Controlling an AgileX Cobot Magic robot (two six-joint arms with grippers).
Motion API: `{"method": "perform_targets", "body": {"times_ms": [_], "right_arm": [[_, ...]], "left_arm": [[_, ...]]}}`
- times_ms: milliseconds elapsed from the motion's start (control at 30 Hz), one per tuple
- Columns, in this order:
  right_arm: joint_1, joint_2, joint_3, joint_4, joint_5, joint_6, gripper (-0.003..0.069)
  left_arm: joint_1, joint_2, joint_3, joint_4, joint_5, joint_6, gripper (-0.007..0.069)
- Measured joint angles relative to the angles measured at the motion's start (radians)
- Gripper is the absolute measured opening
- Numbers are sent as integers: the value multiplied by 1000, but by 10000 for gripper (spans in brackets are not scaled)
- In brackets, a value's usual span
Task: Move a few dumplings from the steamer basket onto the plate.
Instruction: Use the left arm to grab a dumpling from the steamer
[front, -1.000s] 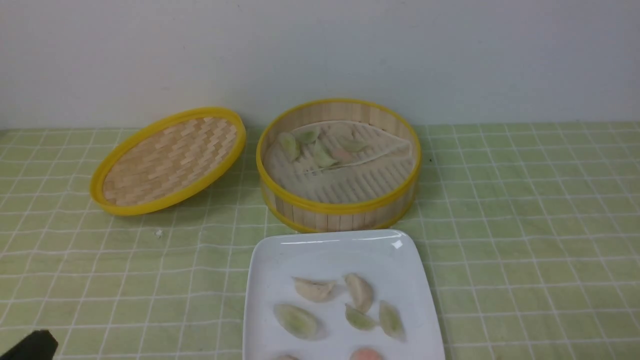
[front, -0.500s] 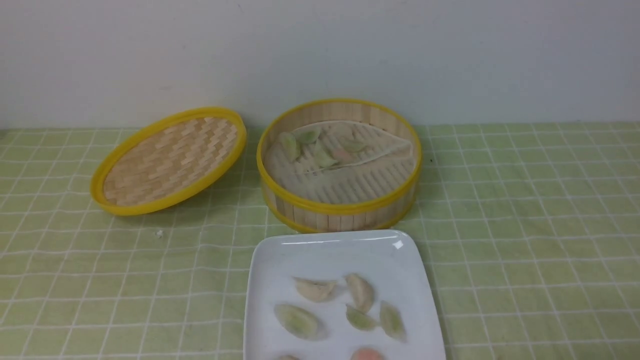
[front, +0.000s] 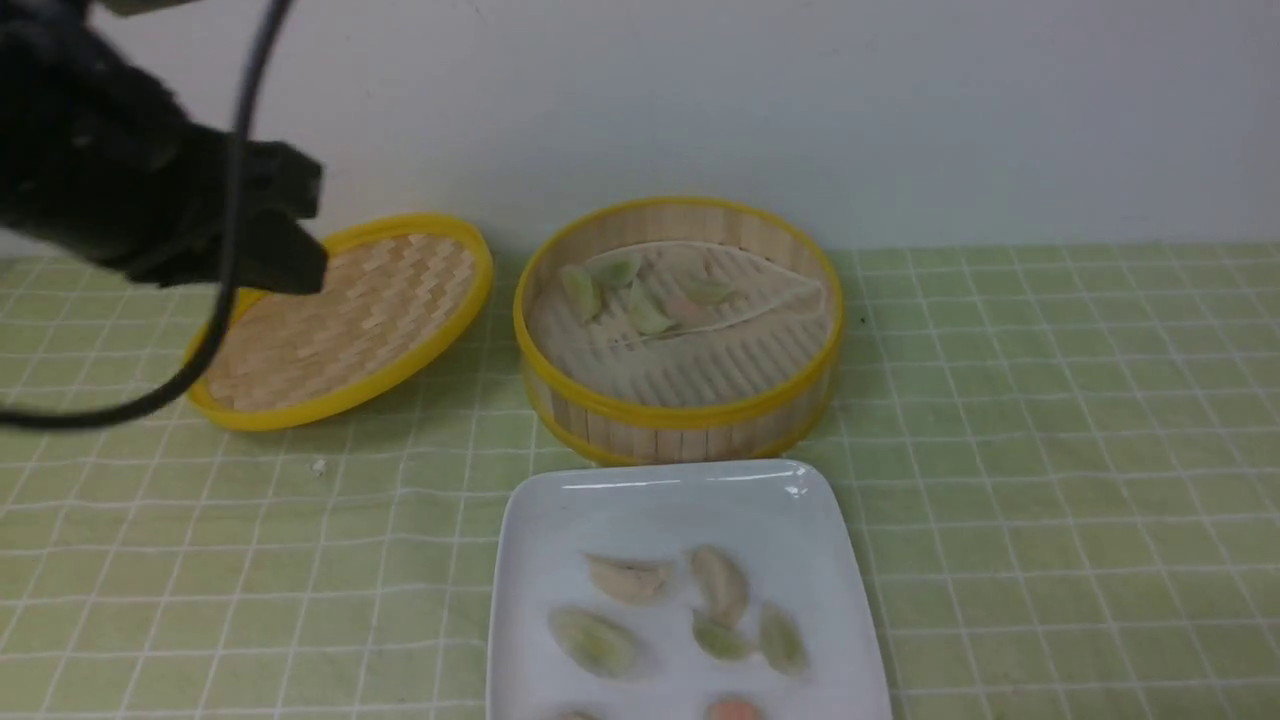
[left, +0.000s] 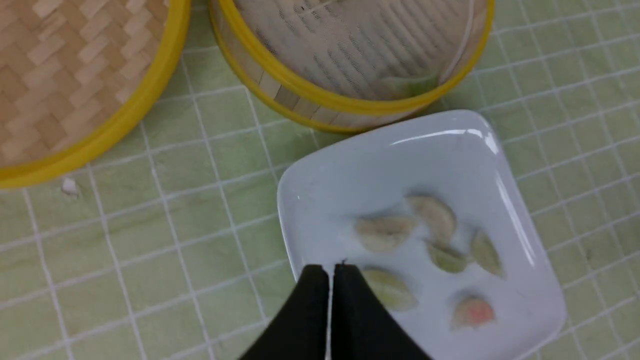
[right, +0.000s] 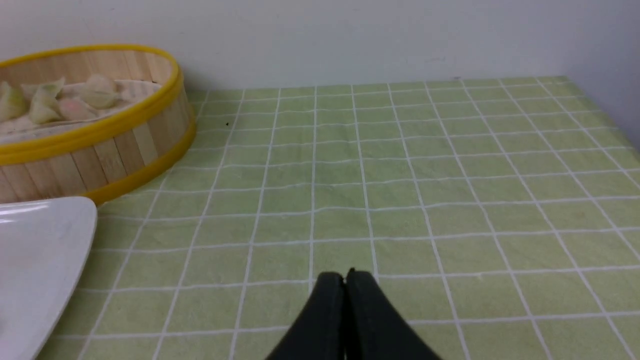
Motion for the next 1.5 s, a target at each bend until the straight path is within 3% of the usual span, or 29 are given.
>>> {"method": "perform_targets", "body": {"times_ms": [267, 700, 867, 1000, 1267, 1500], "right_arm": [[0, 0, 0, 0, 0, 0, -15], [0, 0, 0, 0, 0, 0, -15], [0, 0, 0, 0, 0, 0, -15], [0, 0, 0, 0, 0, 0, -15], [0, 0, 0, 0, 0, 0, -15], [0, 0, 0, 0, 0, 0, -15]], "left_arm": [[-168, 404, -348, 151, 50, -5, -6], [-208, 848, -773, 221, 75, -11, -6], [-208, 1021, -929, 301, 68, -19, 5], [-208, 1098, -989, 359, 16, -29, 100], [-208, 1110, -996, 377, -140, -38, 417], [-208, 1153, -997, 425, -178, -82, 447]]}}
